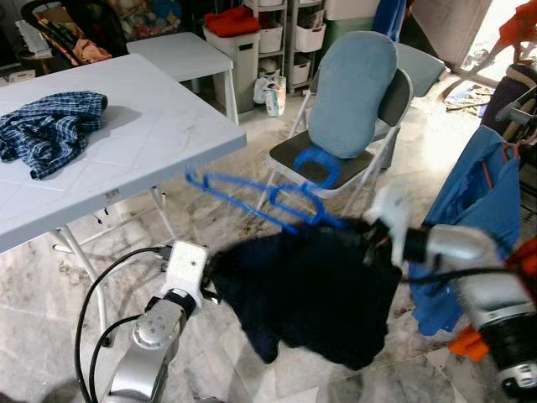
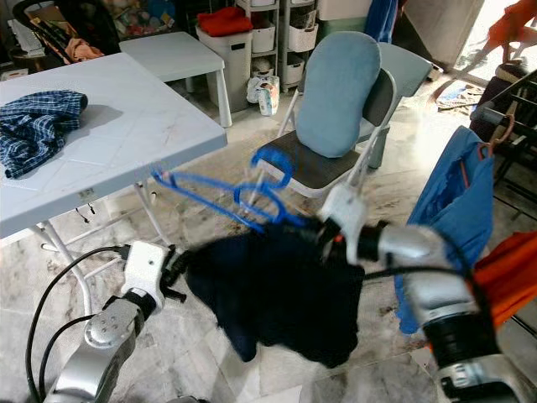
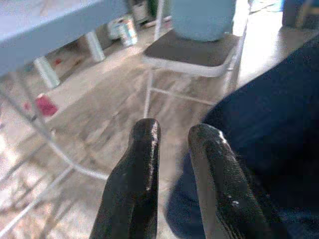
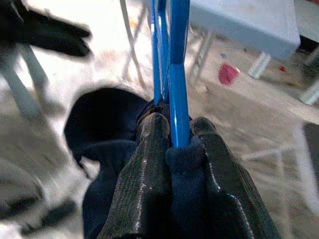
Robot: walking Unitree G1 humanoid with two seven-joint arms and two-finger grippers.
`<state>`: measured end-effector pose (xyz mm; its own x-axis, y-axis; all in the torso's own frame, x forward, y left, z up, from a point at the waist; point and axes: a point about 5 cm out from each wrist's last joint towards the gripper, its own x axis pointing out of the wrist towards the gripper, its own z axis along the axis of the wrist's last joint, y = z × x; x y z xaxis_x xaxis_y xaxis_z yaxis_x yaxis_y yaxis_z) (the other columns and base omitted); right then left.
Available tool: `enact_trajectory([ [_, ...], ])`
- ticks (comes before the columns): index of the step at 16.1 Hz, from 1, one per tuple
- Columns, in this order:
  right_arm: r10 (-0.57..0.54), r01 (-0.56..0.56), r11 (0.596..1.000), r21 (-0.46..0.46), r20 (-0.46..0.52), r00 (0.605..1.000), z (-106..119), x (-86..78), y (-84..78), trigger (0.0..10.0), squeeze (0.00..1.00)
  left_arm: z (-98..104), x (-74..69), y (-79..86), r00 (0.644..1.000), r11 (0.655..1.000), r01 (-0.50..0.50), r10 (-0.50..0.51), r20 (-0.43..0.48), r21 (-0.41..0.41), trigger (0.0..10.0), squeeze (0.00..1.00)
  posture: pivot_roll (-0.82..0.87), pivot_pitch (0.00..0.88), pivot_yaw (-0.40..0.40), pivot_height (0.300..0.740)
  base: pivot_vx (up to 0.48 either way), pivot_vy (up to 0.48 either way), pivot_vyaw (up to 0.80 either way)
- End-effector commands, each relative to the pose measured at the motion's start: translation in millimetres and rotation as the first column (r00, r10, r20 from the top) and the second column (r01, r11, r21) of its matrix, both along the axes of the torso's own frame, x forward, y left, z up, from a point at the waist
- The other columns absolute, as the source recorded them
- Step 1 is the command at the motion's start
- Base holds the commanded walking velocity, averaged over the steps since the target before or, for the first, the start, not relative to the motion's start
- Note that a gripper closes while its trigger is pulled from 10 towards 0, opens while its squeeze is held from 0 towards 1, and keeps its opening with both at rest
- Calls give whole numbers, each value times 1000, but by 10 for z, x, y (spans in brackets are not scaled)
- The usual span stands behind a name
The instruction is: Hang hanger
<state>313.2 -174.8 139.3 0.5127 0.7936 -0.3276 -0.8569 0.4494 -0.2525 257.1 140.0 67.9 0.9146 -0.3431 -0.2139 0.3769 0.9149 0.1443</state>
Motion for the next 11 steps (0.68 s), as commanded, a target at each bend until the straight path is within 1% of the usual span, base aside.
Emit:
enact_trajectory([
  [1,-9,13,999,-50,91,996,51,55,14,10000,0,58,-50,-53,995,995,93,-94,26,27,10000,1000,-39,0,-10,740,0,0,0],
  [2,-14,21,998,-64,105,994,31,74,25,10000,0,67,-90,-63,990,989,139,-141,28,43,10000,1000,-39,0,-10,740,0,0,0],
  [3,-26,37,995,-94,117,993,3,100,26,10000,0,79,-148,-89,977,976,212,-213,20,44,10000,1000,-36,0,-12,740,0,0,0],
  [5,14,11,984,-179,137,990,-68,93,24,10000,0,119,-269,-161,934,933,355,-356,17,67,10000,1000,-34,0,-12,740,0,0,0],
  [6,53,-15,971,-237,153,987,-100,80,7,10000,0,159,-303,-179,915,913,401,-403,24,79,10000,1000,-33,0,-13,740,0,0,0],
  [7,87,-40,961,-275,159,983,-118,69,-12,10000,0,193,-313,-186,904,903,423,-426,28,77,10000,1000,-31,0,-14,740,0,0,0],
  [8,127,-70,945,-318,161,979,-132,66,-45,10000,0,242,-337,-201,884,884,463,-466,31,67,10000,1000,-30,0,-15,740,0,0,0],
  [9,170,-116,931,-346,132,977,-145,49,-82,10000,0,295,-363,-216,864,865,499,-501,45,54,10000,1000,-29,0,-16,740,0,0,0],
  [10,206,-158,922,-353,104,973,-147,30,-103,10000,0,322,-376,-210,855,857,514,-516,52,41,10000,1000,-30,0,-17,740,0,0,0],
  [11,229,-182,916,-357,92,969,-147,17,-110,10000,0,321,-380,-196,853,855,517,-519,49,43,10000,1000,-30,0,-17,740,0,0,0],
])
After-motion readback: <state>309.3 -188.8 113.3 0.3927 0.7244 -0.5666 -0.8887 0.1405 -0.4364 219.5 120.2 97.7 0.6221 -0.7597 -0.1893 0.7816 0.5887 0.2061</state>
